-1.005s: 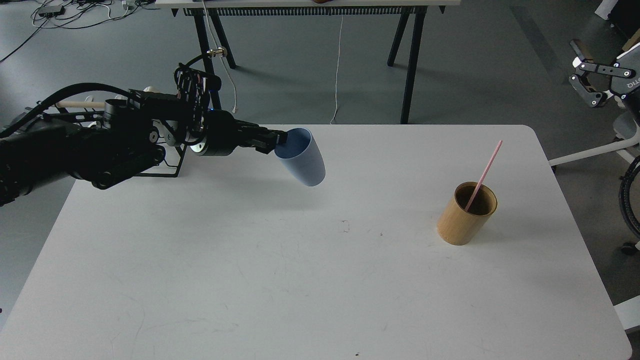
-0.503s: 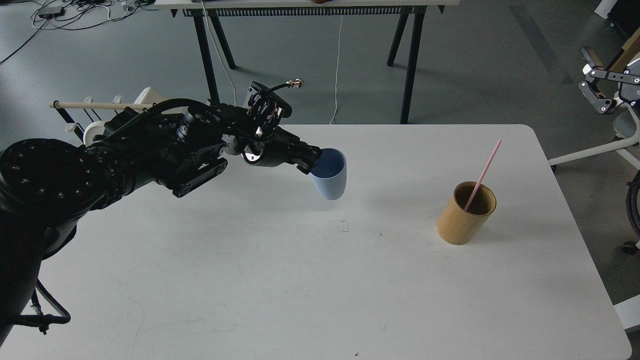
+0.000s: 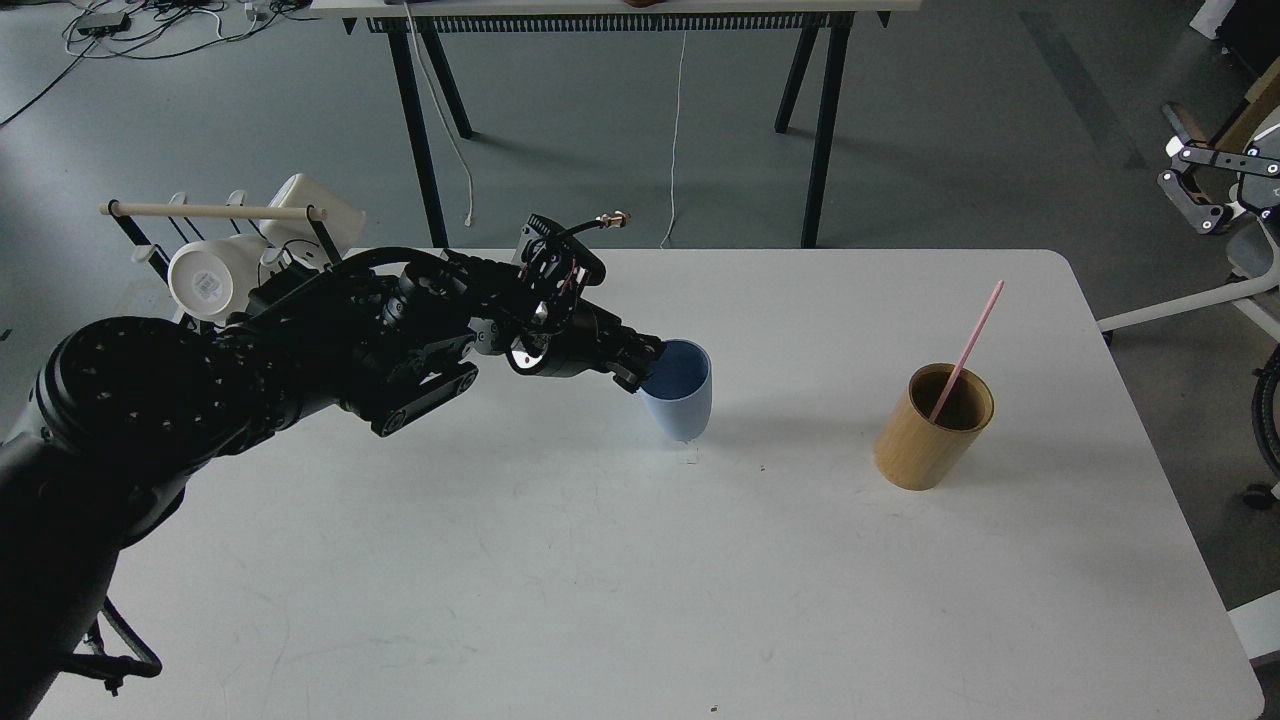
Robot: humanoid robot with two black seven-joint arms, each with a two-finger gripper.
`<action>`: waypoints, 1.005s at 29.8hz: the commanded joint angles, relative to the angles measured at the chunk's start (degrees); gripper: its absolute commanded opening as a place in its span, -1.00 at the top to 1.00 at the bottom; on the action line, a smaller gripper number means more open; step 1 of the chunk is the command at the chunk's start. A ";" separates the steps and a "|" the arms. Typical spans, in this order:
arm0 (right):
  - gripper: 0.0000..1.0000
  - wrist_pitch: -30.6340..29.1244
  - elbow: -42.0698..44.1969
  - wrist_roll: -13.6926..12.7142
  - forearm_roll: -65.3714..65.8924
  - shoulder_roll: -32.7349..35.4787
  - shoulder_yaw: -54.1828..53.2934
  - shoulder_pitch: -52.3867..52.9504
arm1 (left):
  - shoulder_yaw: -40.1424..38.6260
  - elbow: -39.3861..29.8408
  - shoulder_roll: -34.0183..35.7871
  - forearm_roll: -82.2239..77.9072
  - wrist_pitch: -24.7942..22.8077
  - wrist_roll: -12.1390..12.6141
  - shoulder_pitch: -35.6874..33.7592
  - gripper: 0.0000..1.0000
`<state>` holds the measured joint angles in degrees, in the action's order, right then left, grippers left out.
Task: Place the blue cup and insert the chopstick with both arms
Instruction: 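Lower the blue cup onto the table center with the left gripper, then open the left gripper and raise it away from the blue cup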
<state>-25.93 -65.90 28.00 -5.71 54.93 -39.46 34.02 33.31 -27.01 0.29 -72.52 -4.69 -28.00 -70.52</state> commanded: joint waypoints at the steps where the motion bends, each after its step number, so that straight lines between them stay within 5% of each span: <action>1: -0.94 0.01 0.07 0.00 0.00 -0.08 0.17 -0.01 | 0.00 0.21 0.15 -0.08 0.03 0.00 0.12 0.95; 19: -0.95 0.01 0.60 0.00 0.00 -0.26 0.26 -0.27 | -0.80 -2.69 1.47 0.18 -0.67 0.00 -0.15 0.67; 25: -0.98 -0.34 -0.01 0.00 0.96 -0.09 0.35 -0.36 | -4.03 -2.78 3.93 1.76 -1.72 0.00 -0.15 0.25; 30: -0.98 0.00 -0.90 0.00 12.28 3.42 0.00 0.61 | -19.65 -2.52 9.19 5.71 -8.31 0.00 0.99 -0.38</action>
<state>-26.45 -66.60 28.00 -0.73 56.10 -38.95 33.73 23.08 -29.62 6.41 -69.56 -9.42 -28.00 -70.57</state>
